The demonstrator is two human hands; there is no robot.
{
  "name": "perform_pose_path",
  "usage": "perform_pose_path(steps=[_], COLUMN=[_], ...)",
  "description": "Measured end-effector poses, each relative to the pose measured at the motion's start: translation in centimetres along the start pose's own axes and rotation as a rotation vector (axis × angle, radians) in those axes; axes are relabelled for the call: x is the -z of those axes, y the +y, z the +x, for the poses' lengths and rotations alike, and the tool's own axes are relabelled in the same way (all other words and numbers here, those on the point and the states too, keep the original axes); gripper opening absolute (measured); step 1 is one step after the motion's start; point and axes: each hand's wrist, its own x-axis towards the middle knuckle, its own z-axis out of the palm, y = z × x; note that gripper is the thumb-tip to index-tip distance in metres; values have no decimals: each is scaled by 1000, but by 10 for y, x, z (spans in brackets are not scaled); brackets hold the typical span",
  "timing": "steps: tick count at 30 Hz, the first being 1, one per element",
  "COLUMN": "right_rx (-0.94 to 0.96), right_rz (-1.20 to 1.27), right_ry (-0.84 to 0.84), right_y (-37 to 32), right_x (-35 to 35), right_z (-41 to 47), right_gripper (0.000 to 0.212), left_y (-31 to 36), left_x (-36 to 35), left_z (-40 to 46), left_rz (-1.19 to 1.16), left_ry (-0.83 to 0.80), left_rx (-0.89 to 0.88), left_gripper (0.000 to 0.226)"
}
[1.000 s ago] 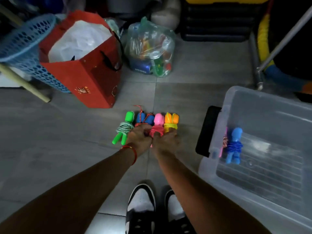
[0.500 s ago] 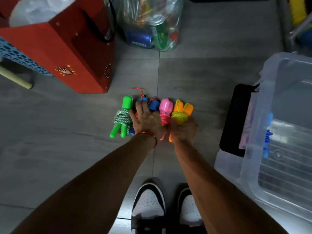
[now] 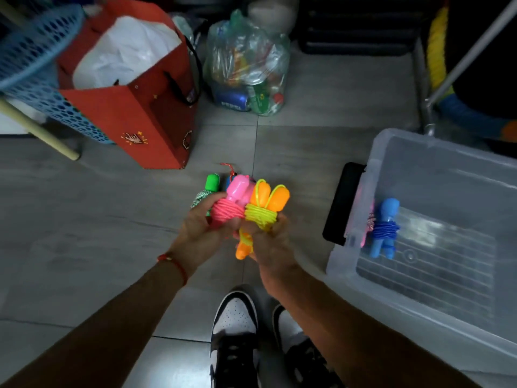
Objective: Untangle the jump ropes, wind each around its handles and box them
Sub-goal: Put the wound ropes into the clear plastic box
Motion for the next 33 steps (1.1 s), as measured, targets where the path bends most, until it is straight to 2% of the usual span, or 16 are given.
perform_pose_path(steps=[1,5,8,10,12,14,16,22,25,26,28,30,33], right_rx=[-18,-71,32,82,63,-8,-81,-287,-361,-367,-387,-382,-372], right_rz=[-32,-175,-231,-271,-322,-350,-383,-539,-673,-701,-719,-726,-704], right_ry=[-49,-113,-85,-44,36,167,252,274,284,271,281,318,291], right_y=[-16,-88,-140,-166,-179,-179,-173,-145,-120,-107,-90,-81,-71], right_x=[1,35,89,131,175,222,263,342,372,384,394,393,392], right_z=[-14,-58,-78,-87,-90,-82,-69,-7,35,51,74,86,95], right_gripper=[13,34,22,11,5,11,16,20,41,43,37,20,8], left_y=[11,69,129,160,185,202,211,172,150,144,122,103,94], left_x=[6,-1,-40,-75,-113,-155,-198,-298,-339,-349,-371,-389,-393], left_z=[-11,-48,-62,-62,-57,-48,-36,8,24,26,34,39,44], left_rz=[-99,-338,-372,-287,-102,169,387,653,660,656,660,703,804], left_ry=[-12,-50,-103,-146,-201,-245,-334,-468,-388,-335,-298,-364,-382], left_rx=[15,50,65,44,-25,-65,-49,111,163,175,154,108,-49], left_gripper=[50,45,36,45,51,60,53,48,34,29,30,40,35])
